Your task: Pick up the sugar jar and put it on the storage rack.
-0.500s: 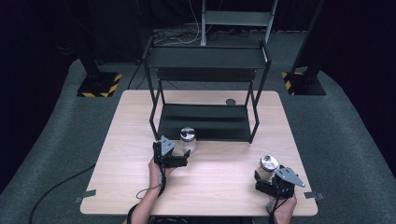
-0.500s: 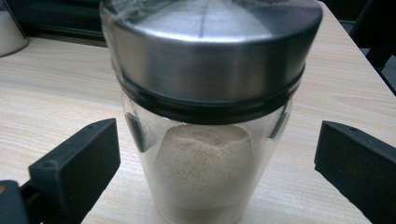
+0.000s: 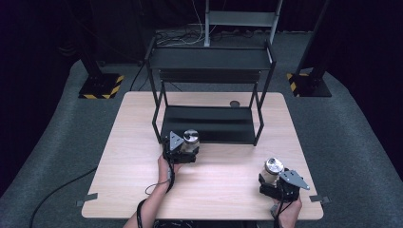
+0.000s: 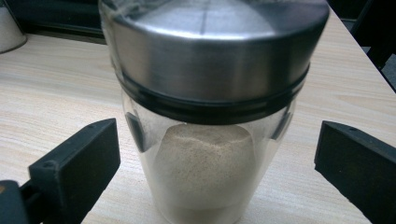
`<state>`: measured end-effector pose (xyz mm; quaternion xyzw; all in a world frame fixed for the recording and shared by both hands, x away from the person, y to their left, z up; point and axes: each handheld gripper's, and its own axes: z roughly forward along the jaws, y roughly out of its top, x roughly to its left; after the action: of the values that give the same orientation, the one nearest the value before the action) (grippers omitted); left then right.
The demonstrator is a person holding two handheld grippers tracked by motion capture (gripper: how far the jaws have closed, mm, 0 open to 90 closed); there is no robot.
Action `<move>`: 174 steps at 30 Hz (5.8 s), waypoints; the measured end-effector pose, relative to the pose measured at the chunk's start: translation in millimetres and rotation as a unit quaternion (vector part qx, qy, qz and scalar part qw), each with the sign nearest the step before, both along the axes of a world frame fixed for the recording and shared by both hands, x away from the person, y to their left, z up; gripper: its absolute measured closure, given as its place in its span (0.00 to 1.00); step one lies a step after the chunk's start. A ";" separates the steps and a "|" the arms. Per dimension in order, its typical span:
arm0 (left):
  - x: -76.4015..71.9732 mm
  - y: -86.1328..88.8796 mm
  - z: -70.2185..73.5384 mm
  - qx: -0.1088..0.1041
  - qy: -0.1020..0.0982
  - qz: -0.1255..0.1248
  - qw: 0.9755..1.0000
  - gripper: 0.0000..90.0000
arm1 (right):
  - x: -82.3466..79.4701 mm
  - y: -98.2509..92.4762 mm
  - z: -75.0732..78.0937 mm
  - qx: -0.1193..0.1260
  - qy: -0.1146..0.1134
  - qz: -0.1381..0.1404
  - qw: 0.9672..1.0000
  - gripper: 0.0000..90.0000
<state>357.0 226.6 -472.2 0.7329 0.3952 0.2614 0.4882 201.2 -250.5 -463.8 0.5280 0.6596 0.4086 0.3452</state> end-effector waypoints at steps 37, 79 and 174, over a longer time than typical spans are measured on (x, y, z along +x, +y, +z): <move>16.9 -6.8 4.0 0.010 0.010 -0.035 0.999 0.33 | 0.5 0.6 0.3 -0.001 0.001 -0.001 1.000 0.00; 5.2 8.4 15.2 0.005 -0.013 -0.047 0.999 0.34 | 2.7 -3.6 1.5 0.001 0.006 0.013 1.000 0.00; 8.9 78.4 130.9 0.018 -0.069 -0.038 0.997 0.34 | 3.6 -6.5 1.3 0.001 0.005 0.023 1.000 0.00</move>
<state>365.9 305.1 -341.3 0.7362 0.3273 0.2998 0.5109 204.8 -256.9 -462.5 0.5150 0.6732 0.4143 0.3316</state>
